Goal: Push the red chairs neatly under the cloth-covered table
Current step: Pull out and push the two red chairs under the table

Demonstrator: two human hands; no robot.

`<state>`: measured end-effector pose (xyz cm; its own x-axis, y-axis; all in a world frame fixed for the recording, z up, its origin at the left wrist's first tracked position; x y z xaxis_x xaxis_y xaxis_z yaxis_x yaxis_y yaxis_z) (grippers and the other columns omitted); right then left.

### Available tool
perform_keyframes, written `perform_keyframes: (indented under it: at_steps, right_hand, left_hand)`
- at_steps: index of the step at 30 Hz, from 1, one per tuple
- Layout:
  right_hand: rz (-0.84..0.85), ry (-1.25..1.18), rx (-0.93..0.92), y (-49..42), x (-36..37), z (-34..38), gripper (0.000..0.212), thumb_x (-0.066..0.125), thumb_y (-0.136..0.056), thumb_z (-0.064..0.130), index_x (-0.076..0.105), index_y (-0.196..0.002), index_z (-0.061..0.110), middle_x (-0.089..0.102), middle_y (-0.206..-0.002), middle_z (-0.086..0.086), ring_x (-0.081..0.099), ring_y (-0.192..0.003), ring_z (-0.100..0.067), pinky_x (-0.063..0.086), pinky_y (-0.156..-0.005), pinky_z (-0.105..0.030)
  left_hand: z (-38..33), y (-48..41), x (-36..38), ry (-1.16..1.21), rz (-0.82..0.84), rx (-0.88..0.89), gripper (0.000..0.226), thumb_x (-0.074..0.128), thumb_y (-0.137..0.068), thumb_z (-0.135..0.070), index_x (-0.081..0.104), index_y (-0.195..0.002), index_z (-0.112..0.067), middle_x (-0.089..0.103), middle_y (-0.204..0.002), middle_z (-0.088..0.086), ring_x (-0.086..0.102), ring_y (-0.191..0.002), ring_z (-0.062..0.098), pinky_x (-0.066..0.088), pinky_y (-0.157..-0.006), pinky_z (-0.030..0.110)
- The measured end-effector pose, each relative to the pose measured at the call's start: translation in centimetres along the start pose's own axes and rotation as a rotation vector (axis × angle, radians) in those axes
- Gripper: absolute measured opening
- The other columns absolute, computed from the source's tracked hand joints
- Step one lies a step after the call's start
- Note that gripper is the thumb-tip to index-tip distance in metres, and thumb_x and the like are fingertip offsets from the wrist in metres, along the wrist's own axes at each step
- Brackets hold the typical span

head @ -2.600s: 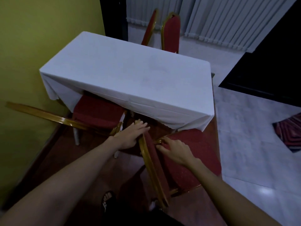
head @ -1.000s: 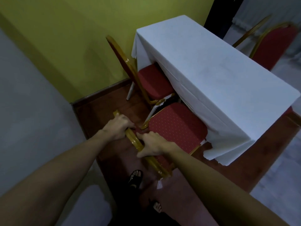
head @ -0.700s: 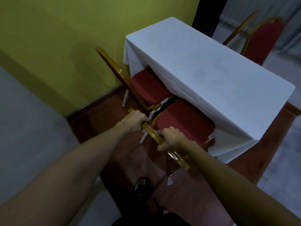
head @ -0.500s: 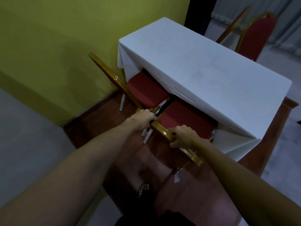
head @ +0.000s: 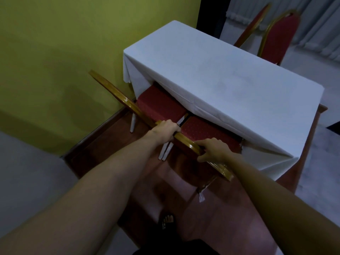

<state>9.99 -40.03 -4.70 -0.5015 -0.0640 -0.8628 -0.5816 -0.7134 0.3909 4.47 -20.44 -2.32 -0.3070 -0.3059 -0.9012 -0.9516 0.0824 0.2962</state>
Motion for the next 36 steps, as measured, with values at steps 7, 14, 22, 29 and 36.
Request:
perform_keyframes:
  at_steps: [7, 14, 22, 29, 36]
  right_hand:
    - [0.043, -0.01, 0.021, -0.1, -0.1, -0.1, 0.067, 0.068, -0.073, 0.043, 0.046, -0.136, 0.045, 0.059, -0.09, 0.01, 0.053, -0.084, -0.013, 0.041, -0.074, -0.032]
    - [0.079, -0.051, 0.018, 0.1, -0.1, -0.2, 0.069, 0.07, -0.072, 0.04, 0.046, -0.136, 0.045, 0.069, -0.105, 0.003, 0.061, -0.096, -0.019, 0.043, -0.077, -0.032]
    - [0.099, -0.053, 0.038, 0.2, -0.4, 0.0, 0.071, 0.07, -0.07, 0.04, 0.045, -0.136, 0.047, 0.069, -0.104, 0.002, 0.061, -0.095, -0.02, 0.045, -0.076, -0.032]
    - [0.12, -0.054, 0.035, 0.2, -0.4, 0.0, 0.07, 0.07, -0.07, 0.041, 0.047, -0.136, 0.045, 0.069, -0.099, 0.002, 0.062, -0.09, -0.018, 0.051, -0.075, -0.033]
    - [0.113, -0.046, 0.001, 0.3, -0.4, 0.0, 0.07, 0.07, -0.07, 0.041, 0.048, -0.136, 0.043, 0.068, -0.091, 0.001, 0.062, -0.085, -0.019, 0.049, -0.072, -0.032]
  left_hand:
    - [0.2, -0.2, 0.0, 0.023, -0.002, -0.006, 0.018, 0.066, -0.081, -0.005, 0.07, -0.096, -0.013, 0.072, -0.095, 0.008, 0.066, -0.093, 0.026, 0.052, -0.087, 0.04]
    - [0.1, -0.1, 0.1, -0.039, 0.007, 0.019, 0.015, 0.067, -0.081, -0.009, 0.07, -0.095, -0.013, 0.07, -0.096, 0.008, 0.066, -0.092, 0.028, 0.054, -0.084, 0.042]
    - [0.0, -0.2, 0.1, -0.07, -0.009, 0.014, 0.019, 0.066, -0.082, -0.013, 0.072, -0.1, -0.017, 0.072, -0.097, 0.007, 0.065, -0.094, 0.028, 0.053, -0.086, 0.042]
    - [0.1, -0.3, 0.3, -0.061, -0.014, 0.007, 0.02, 0.063, -0.082, -0.013, 0.072, -0.098, -0.02, 0.072, -0.095, 0.005, 0.066, -0.094, 0.029, 0.053, -0.087, 0.043]
    - [0.3, -0.4, 0.8, -0.021, -0.028, 0.003, 0.029, 0.064, -0.083, -0.013, 0.071, -0.108, -0.024, 0.074, -0.103, 0.005, 0.066, -0.101, 0.029, 0.054, -0.089, 0.042]
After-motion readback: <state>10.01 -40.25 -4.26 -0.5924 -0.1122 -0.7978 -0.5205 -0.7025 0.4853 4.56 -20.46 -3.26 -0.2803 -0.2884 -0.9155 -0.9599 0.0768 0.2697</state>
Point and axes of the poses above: each hand's wrist, its own y-axis away from the middle knuckle, its own x-axis out of the palm, z = x × y, the point moved 2 cm from there along -y, towards the middle knuckle
